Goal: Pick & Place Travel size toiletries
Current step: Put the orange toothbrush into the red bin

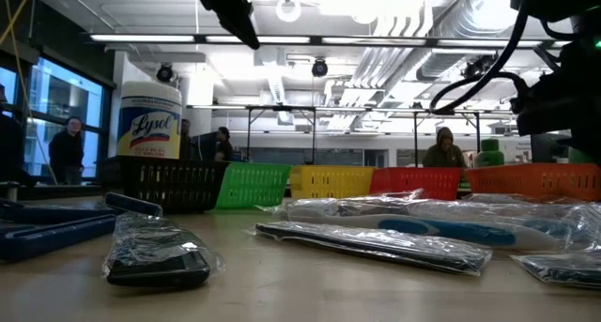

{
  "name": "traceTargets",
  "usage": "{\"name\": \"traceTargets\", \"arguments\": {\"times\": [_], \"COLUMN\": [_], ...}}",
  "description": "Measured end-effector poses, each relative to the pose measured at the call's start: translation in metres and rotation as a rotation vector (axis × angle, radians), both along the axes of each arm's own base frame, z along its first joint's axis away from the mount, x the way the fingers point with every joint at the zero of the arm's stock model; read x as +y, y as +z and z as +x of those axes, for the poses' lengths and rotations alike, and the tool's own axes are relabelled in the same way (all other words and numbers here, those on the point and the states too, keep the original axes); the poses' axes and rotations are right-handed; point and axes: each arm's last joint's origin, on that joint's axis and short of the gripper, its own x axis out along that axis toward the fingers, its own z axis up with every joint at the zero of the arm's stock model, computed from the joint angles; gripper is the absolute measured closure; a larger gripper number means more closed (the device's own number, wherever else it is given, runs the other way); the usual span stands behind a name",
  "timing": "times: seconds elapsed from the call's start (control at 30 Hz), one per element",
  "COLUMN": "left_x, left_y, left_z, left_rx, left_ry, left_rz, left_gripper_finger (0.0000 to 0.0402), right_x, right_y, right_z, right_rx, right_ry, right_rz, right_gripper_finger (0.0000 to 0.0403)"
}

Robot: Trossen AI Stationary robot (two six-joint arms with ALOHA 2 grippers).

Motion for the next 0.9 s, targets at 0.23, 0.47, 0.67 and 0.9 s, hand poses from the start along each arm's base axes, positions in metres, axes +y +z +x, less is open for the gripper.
{"name": "traceTargets", "arguments": {"times": [0.23, 0.47, 0.67, 0.9], "left_x": [0.0, 0.0, 0.0, 0.0], "left_y": [0.0, -0.001, -0.001, -0.001], "left_z": [0.0, -0.001, -0.001, -0.001], "left_rx": [0.008, 0.019, 0.019, 0.019], "left_ry": [-0.018, -0.018, -0.017, -0.017], "left_rz": [0.014, 0.012, 0.012, 0.012], "left_gripper_finger": [0.0142, 0.0142, 0.0142, 0.0142], "right_x": [-0.004, -0.006, -0.001, 0.0], "right_y": [-0.018, -0.018, -0.019, -0.019], "right_z": [-0.008, -0.005, 0.003, 0.006], "right_rx": [-0.01, -0.055, -0.134, -0.156], "right_ry": [-0.001, 0.063, 0.108, 0.109], "right_rz": [0.054, 0.062, 0.13, 0.158], "right_gripper_finger": [0.0213, 0.0233, 0.0291, 0.0365]}}
